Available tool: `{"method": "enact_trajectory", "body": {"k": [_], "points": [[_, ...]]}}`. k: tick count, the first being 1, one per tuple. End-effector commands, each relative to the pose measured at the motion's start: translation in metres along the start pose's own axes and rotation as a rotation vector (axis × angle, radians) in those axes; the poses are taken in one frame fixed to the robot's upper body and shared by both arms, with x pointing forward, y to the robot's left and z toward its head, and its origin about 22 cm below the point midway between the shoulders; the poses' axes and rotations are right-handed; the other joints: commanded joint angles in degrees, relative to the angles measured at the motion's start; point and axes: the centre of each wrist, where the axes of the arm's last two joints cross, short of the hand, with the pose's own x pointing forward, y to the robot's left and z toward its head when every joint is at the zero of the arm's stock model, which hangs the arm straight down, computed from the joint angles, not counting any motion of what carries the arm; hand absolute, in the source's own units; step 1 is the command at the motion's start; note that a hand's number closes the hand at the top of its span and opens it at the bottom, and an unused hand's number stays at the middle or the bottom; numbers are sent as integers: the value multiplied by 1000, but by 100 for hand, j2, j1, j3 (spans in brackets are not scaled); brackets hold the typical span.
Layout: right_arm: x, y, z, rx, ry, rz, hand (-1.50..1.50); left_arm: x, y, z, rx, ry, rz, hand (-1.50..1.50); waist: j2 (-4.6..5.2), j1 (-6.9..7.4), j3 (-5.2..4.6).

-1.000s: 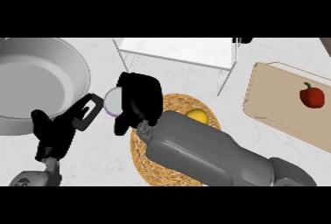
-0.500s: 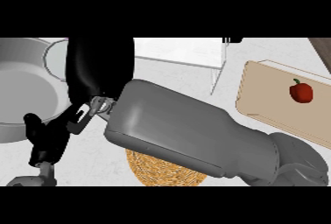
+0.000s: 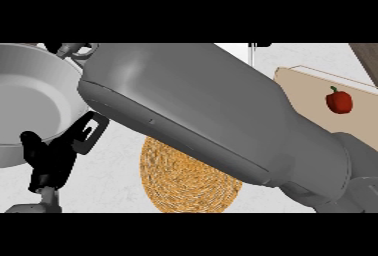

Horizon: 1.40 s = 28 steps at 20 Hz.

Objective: Pick the can from the placemat and place it in the tiered shelf

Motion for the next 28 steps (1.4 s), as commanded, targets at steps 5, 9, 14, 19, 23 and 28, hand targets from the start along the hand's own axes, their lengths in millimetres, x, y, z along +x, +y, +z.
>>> {"method": "enact_trajectory", "body": {"k": [5,9,14,19,23,28], "points": [[7,-48,-43,-84,207,-9,150,-30,4,-1,20,156,60,0,104,34,-97],[-5,-66,-64,-76,210,-4,150,-42,-12,1,-11,170,55,0,122,15,-95],[-24,-72,-85,-15,199,34,150,-43,-13,-1,-4,173,57,0,147,49,-94],[-53,-56,-102,13,201,85,150,-30,-5,-1,-19,170,53,0,156,111,-91],[-80,-27,-108,-10,217,114,150,-16,7,-5,-9,142,52,0,175,167,-91],[-83,-41,-120,-36,233,118,150,-18,-10,-5,-34,153,51,0,192,232,-93]]}}
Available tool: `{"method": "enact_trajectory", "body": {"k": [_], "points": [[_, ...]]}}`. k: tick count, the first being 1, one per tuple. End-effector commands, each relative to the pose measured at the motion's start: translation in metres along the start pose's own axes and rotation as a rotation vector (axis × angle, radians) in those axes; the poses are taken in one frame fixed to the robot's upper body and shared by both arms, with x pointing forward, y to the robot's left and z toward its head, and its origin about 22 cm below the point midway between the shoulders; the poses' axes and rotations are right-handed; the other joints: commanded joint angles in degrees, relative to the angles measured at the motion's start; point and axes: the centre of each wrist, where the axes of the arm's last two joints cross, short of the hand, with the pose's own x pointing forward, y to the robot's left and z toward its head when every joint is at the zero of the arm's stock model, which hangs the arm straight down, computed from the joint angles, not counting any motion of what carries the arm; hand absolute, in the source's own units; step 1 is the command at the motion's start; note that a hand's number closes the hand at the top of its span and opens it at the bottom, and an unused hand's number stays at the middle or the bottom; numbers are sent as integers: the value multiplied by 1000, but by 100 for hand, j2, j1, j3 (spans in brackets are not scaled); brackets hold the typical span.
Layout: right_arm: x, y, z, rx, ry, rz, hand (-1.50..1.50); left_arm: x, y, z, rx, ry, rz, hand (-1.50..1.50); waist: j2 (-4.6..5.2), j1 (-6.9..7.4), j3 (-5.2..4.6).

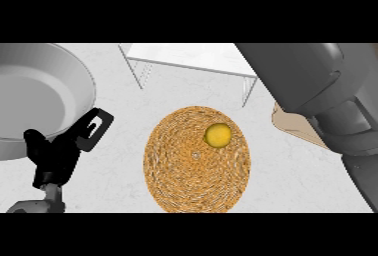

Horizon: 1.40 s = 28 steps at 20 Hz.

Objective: Pick the can from the placemat and place it in the tiered shelf

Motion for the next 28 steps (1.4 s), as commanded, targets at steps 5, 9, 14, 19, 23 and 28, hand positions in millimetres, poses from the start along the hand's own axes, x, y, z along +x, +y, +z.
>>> {"method": "enact_trajectory", "body": {"k": [5,9,14,19,23,28], "points": [[-22,28,-11,-23,-15,21,150,-30,-16,-3,-2,197,49,0,57,2,-87],[-29,19,-22,-35,-30,-7,150,-31,-8,-5,-12,168,56,0,94,79,-93],[-21,5,-24,-21,-53,-1,150,-30,-8,-7,-11,178,48,0,70,53,-94],[-32,9,-30,-3,-82,122,150,-31,3,-10,24,184,57,0,46,-56,-94],[-40,3,-36,-88,42,-158,-150,-29,3,0,11,173,52,0,46,37,-85],[-29,-5,-33,-103,55,-331,-150,-26,-10,-7,11,178,44,0,53,17,-84]]}}
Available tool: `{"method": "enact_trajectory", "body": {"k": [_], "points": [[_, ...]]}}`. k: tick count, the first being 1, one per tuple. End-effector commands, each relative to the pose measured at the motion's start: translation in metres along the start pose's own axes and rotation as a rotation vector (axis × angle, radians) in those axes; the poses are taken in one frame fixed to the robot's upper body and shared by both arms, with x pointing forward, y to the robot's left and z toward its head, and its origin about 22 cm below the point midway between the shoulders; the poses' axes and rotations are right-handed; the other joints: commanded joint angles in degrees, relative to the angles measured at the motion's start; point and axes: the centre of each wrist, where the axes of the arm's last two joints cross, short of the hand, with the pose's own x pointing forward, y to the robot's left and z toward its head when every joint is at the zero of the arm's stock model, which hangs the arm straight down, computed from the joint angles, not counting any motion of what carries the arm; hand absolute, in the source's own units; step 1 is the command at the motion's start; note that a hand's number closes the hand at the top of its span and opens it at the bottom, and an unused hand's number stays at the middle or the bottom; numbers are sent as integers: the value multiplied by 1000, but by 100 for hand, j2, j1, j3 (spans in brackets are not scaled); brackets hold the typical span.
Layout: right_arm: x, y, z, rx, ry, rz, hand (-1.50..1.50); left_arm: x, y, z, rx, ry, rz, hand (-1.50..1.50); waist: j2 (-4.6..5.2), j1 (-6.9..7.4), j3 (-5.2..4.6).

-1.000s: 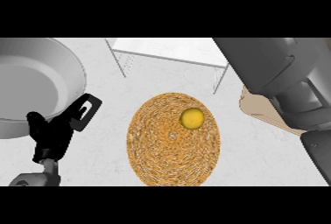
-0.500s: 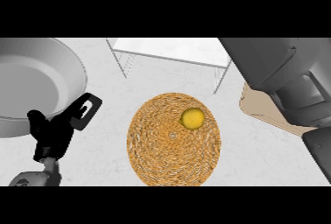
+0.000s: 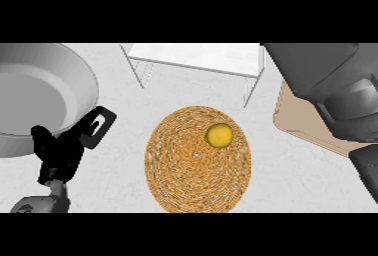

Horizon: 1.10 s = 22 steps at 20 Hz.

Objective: Pick the can from the placemat and place it in the tiered shelf

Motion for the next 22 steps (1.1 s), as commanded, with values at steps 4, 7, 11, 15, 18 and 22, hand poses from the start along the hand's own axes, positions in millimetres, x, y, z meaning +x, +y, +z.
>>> {"method": "enact_trajectory", "body": {"k": [4,7,11,15,18,22], "points": [[-3,-15,-7,-54,31,-281,-150,-30,-1,4,11,173,61,0,38,-16,-87],[-9,-21,-12,-89,56,-389,-150,-38,2,11,11,180,58,0,36,10,-86],[0,-49,-19,-173,67,-470,-150,-44,-3,11,9,195,78,0,-1,-104,-90],[-20,-48,-29,-311,84,-430,-150,-44,8,8,26,203,78,0,0,-165,-95],[-24,-75,-40,-399,163,-468,-150,-50,15,13,34,199,76,0,-49,-268,-95],[-40,-99,-50,-461,209,-543,-150,-46,16,11,60,221,91,0,-90,-377,-86]]}}
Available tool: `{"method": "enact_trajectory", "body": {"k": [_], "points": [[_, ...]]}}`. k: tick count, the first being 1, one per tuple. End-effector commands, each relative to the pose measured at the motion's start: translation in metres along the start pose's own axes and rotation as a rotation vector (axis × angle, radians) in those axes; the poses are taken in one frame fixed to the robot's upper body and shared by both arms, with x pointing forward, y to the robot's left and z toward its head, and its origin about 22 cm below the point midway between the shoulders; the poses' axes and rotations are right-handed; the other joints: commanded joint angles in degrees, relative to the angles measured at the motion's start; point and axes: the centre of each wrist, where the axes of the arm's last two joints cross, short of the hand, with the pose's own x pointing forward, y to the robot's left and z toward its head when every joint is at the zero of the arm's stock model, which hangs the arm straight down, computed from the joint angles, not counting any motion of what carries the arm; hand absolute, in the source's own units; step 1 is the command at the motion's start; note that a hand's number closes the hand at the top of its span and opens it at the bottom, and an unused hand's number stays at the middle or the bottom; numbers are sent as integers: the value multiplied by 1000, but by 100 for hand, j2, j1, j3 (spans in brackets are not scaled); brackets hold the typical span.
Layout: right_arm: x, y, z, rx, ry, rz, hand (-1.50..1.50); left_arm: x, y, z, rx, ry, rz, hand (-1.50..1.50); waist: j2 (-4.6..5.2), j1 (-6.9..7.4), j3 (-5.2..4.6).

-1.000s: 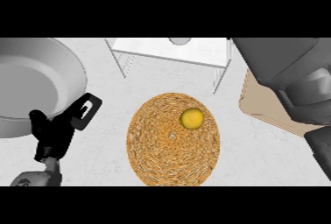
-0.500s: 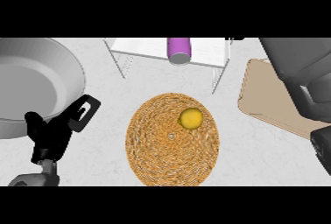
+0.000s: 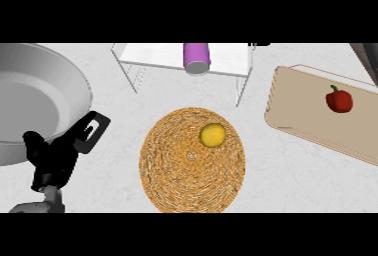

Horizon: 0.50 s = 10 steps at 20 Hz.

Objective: Pick the can from the placemat and place it in the tiered shelf

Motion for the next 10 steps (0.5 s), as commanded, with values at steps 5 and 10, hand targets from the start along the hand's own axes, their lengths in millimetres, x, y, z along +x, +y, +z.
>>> {"method": "enact_trajectory", "body": {"k": [5,10], "points": [[-14,-50,-41,-58,81,-70,-150,-35,9,4,38,195,56,0,-9,-192,-86],[-29,-79,-51,-4,58,-72,-150,-47,19,19,56,205,70,0,-42,-252,-83]]}}
